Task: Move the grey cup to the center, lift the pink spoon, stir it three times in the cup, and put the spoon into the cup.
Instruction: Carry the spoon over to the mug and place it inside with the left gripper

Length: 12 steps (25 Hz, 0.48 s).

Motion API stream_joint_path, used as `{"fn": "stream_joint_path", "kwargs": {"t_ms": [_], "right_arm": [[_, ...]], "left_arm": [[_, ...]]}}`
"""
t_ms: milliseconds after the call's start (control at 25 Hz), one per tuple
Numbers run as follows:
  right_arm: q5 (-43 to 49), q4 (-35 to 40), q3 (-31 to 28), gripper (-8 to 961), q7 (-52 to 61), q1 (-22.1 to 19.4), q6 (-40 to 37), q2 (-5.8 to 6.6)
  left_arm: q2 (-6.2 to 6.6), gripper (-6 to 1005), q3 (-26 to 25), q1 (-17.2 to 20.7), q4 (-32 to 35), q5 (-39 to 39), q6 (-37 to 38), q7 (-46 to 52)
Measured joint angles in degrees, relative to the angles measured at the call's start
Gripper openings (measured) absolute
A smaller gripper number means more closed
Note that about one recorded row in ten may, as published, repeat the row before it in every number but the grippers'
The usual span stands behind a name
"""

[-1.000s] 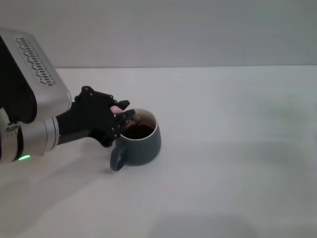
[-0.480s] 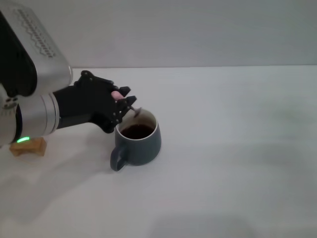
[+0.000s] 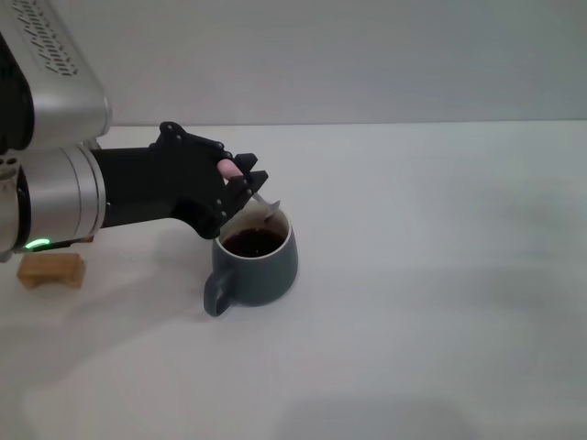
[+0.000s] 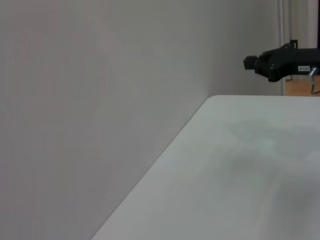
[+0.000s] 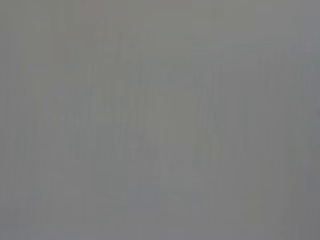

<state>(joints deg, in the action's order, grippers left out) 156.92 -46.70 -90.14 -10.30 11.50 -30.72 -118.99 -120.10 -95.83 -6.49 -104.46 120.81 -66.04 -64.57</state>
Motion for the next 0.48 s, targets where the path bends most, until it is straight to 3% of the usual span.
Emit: {"fn": "stream_joint_path", "kwargs": {"t_ms": [80, 120, 480], "right_arm": [[0.00, -0.01, 0.09, 50, 0.03, 0.10, -0.02, 0.00], [0.01, -0.03, -0.04, 50, 0.03, 0.09, -0.03, 0.01], [0.08, 0.16, -0.35, 50, -0.06, 0.60, -0.05, 0.10]], "left_arm": [[0.13, 144, 0.20, -0.14, 0.49, 0.00, 0.19, 0.16], [0.81, 144, 0.56, -1.10, 2.01, -0.35, 0.76, 0.95], [1.69, 144, -1.26, -4.14, 5.02, -1.12, -0.92, 2.28]]}}
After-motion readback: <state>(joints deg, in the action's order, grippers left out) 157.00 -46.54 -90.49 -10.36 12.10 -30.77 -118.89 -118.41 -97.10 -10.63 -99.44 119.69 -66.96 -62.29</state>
